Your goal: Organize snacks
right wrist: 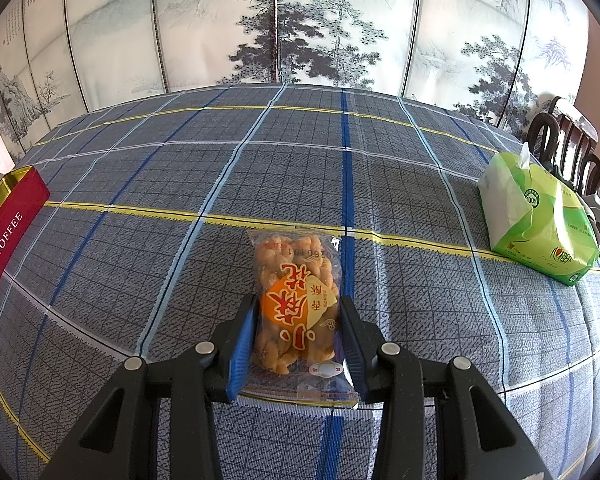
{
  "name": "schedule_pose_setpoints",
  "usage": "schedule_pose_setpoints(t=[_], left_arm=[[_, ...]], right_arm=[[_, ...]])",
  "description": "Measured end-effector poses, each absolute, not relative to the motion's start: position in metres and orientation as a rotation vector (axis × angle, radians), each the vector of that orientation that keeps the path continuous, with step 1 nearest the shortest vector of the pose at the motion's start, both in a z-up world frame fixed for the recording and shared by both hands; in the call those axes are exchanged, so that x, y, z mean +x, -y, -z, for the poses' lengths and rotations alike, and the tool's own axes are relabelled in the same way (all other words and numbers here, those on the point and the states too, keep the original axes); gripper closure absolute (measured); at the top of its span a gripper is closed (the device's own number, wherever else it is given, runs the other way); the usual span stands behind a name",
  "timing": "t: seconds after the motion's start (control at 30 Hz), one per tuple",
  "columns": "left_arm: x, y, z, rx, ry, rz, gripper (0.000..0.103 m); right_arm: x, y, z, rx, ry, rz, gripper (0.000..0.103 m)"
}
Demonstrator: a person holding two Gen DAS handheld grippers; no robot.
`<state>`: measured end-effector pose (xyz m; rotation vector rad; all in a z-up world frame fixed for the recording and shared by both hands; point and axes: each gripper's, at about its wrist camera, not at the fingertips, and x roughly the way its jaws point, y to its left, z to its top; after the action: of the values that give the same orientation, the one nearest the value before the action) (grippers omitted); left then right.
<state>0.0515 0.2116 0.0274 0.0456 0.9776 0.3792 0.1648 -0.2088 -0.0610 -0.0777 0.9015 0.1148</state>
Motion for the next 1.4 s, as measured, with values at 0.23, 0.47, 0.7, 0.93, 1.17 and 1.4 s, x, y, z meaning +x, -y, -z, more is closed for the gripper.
schedule_pose_setpoints(t=[0.23,0.47,0.7,0.93,1.17,1.4], left_arm=[[0.042,-0.213,-0.033,0.024,-0.968,-0.383,0.034],[0.029,-0.218,-0.04,0.019,-0.949,-0.404,0.031],[0.02,-0.22,-0.04,-0.011,-0.953,-0.407,0.03],[0.015,-0.218,-0.038,0.001,-0.96,-0.408,0.028],[0.012,-0.217,-0.036,-0.009,-0.961,-0.408,0.027],[0.011,-0.214,-0.032,-0.021,-0.962,-0.402,0.027]], right_arm=[[0.165,0.209,0.061,-0.079,-0.901,-0.115,0.062],[0.165,0.209,0.061,-0.078,-0.901,-0.115,0.063],[0.164,0.209,0.061,-0.079,-0.901,-0.113,0.063],[0.163,0.209,0.059,-0.073,-0.9,-0.09,0.064],[0.162,0.205,0.058,-0.059,-0.908,-0.055,0.064],[0.157,0.201,0.056,-0.051,-0.921,-0.033,0.064]])
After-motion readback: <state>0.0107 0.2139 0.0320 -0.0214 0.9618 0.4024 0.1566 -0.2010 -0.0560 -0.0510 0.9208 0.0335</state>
